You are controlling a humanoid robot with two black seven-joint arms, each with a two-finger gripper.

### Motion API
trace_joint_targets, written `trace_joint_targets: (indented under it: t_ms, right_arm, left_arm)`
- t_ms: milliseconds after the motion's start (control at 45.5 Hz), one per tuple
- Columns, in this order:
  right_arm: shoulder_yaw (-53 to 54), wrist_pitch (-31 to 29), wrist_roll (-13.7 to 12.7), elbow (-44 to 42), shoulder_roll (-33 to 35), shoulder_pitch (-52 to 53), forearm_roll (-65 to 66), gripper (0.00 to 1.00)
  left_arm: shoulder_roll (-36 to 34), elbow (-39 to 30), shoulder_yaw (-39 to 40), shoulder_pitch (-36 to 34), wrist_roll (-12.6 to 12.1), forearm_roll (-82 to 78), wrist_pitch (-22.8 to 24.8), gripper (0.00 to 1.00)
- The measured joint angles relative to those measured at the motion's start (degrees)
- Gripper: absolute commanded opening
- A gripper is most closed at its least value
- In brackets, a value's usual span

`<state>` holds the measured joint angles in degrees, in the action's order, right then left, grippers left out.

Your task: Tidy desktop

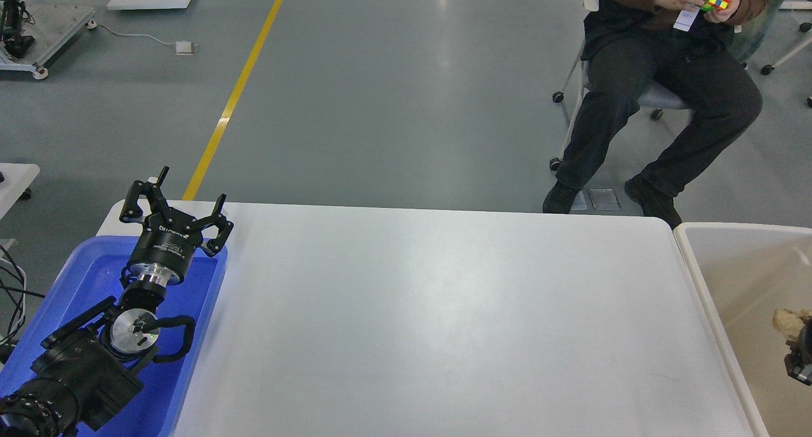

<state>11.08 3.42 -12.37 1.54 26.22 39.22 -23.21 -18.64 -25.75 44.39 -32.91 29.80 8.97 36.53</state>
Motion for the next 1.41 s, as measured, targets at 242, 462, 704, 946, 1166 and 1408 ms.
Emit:
trace_joint_targets:
  t_ms: [242, 462, 704, 946, 1166, 1408]
  right_arm:
    - [-0.08, 0.11, 0.18, -0.35, 0.25, 0.31, 0.20, 1.00]
    - [0.17, 0.01, 0.22, -0.39, 0.01, 2.51, 0.29, 1.00]
    - [1.01, -2.64, 0.23, -0.06, -0.49, 9.02, 0.11, 1.00]
    - [9.43, -17.64, -0.02, 0.20, -0.91, 16.61, -0.20, 1.00]
    - [19.90, -28.10, -0.22, 1.38, -3.44, 21.21, -0.36, 1.00]
    - [29.39, -32.44, -0.23, 6.00, -9.41, 22.53, -0.54, 1.00]
  left_arm:
    - [0.00, 0.00, 0.00, -0.04, 0.06, 0.00, 0.00, 1.00]
    - [0.01, 0.00, 0.00, -0.05, 0.07, 0.00, 0.00, 1.00]
    - [0.01, 0.00, 0.00, -0.05, 0.08, 0.00, 0.05, 1.00]
    - [0.01, 0.00, 0.00, -0.04, 0.08, 0.01, 0.05, 1.00]
    - [0.00, 0.01, 0.00, -0.03, 0.08, 0.02, 0.05, 1.00]
    - [0.00, 0.01, 0.00, -0.04, 0.08, 0.01, 0.05, 1.00]
